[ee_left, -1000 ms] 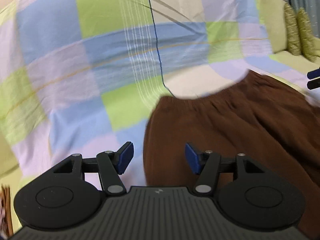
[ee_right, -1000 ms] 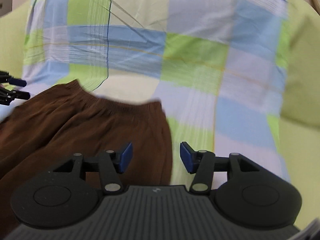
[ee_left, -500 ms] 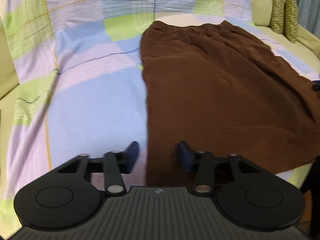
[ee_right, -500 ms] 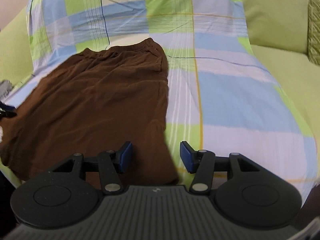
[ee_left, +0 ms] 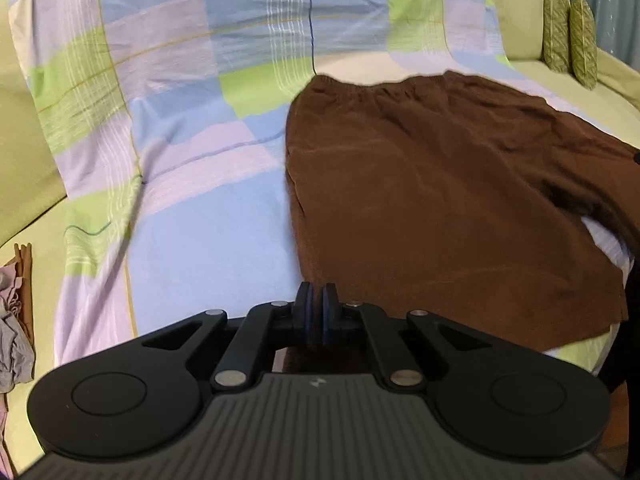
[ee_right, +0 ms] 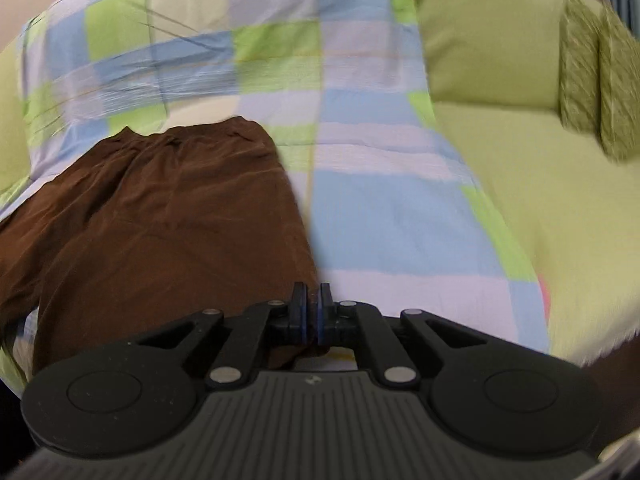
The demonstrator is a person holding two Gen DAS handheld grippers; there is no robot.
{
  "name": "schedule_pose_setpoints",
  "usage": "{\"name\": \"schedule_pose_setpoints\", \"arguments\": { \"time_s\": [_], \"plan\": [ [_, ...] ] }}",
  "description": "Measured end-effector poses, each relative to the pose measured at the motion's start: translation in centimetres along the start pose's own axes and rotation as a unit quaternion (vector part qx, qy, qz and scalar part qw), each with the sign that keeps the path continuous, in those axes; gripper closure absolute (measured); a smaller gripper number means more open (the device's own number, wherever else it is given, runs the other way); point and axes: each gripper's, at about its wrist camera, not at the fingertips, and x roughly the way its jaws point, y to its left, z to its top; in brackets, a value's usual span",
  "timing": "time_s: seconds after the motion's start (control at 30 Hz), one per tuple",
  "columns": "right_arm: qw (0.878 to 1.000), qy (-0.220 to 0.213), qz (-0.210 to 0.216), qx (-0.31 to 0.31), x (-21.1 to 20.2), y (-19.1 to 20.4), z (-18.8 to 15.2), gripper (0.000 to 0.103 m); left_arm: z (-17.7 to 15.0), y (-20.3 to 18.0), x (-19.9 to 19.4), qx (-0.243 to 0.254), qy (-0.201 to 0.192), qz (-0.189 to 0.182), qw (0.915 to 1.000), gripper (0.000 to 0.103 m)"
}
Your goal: Fold clothes
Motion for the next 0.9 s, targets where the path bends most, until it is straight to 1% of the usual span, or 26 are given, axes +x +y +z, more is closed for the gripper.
{"name": "schedule_pose_setpoints", "arguments": {
  "time_s": [0.03, 0.07, 0.1, 0.13, 0.2, 0.23, 0.3, 0.37, 0.4, 0.43, 0.47, 0.5, 0.53, 0.57, 0.6, 0.63, 0.7, 0.77, 0.83, 0.9],
  "plan": [
    [1.000, 0.013, -0.002, -0.003, 0.8, -0.1, -0.4, 0.099, -0.2, 0.1, 0.2, -0.002, 0.004, 0.005, 1.0000, 0.102],
    [1.000, 0.020, -0.014, -0.013, 1.4, 0.2, -0.9, 0.099, -0.3, 0.2, 0.4, -0.005, 0.007, 0.009, 0.9999, 0.102],
    [0.999, 0.011, -0.033, -0.026, 1.2, 0.8, -1.0, 0.098, -0.4, 0.3, 0.4, -0.007, 0.005, 0.011, 0.9999, 0.102],
    [0.998, 0.002, -0.052, -0.038, 1.0, 1.4, -1.0, 0.091, -0.5, 0.4, 0.4, -0.009, 0.004, 0.014, 0.9999, 0.102],
    [0.994, -0.018, -0.086, -0.064, 0.5, 2.6, -1.1, 0.082, -0.8, 0.8, 0.0, -0.010, 0.002, 0.025, 0.9996, 0.102],
    [0.993, -0.033, -0.088, -0.076, -0.2, 3.5, -1.1, 0.082, -1.0, 1.1, -0.4, -0.011, -0.002, 0.028, 0.9996, 0.102],
    [0.990, -0.059, -0.084, -0.093, -1.5, 5.5, -0.9, 0.082, -1.3, 1.5, -1.0, -0.012, -0.009, 0.028, 0.9995, 0.101],
    [0.988, -0.072, -0.076, -0.111, -2.2, 7.3, -0.7, 0.082, -1.7, 1.8, -2.2, -0.005, -0.020, 0.034, 0.9992, 0.100],
    [0.987, -0.082, -0.069, -0.122, -2.6, 8.6, -0.6, 0.082, -1.8, 2.0, -2.5, 0.001, -0.022, 0.035, 0.9991, 0.097],
    [0.986, -0.091, -0.053, -0.132, -3.0, 10.1, -0.4, 0.082, -2.1, 2.1, -3.0, 0.011, -0.026, 0.035, 0.9990, 0.094],
    [0.986, -0.098, -0.016, -0.136, -3.2, 12.2, -0.1, 0.082, -2.4, 2.3, -3.4, 0.019, -0.030, 0.035, 0.9988, 0.092],
    [0.985, -0.100, 0.006, -0.143, -3.2, 13.7, 0.2, 0.081, -2.4, 2.3, -3.5, 0.022, -0.031, 0.036, 0.9986, 0.086],
    [0.983, -0.100, 0.025, -0.154, -3.0, 15.4, 0.3, 0.081, -2.7, 2.4, -3.8, 0.029, -0.034, 0.038, 0.9983, 0.077],
    [0.978, -0.100, 0.052, -0.175, -2.7, 18.1, 0.4, 0.081, -3.0, 2.6, -4.1, 0.037, -0.037, 0.039, 0.9979, 0.072],
    [0.973, -0.096, 0.074, -0.195, -2.2, 20.5, 0.3, 0.081, -3.4, 3.0, -4.4, 0.045, -0.042, 0.041, 0.9972, 0.064],
    [0.967, -0.092, 0.097, -0.216, -1.7, 22.9, 0.3, 0.081, -3.8, 3.3, -4.7, 0.050, -0.047, 0.041, 0.9968, 0.061],
    [0.951, -0.086, 0.133, -0.266, -0.7, 28.0, -0.1, 0.080, -4.3, 3.7, -5.0, 0.056, -0.054, 0.042, 0.9960, 0.061],
    [0.929, -0.084, 0.164, -0.321, 0.3, 33.3, -0.6, 0.080, -4.8, 4.2, -5.2, 0.056, -0.060, 0.043, 0.9957, 0.061],
    [0.912, -0.088, 0.178, -0.358, 0.9, 37.3, -1.3, 0.078, -5.4, 5.1, -5.3, 0.051, -0.067, 0.041, 0.9956, 0.061],
    [0.891, -0.087, 0.190, -0.402, 2.3, 42.1, -1.9, 0.078, -6.1, 6.2, -5.3, 0.045, -0.075, 0.039, 0.9954, 0.061]
  ]
}}
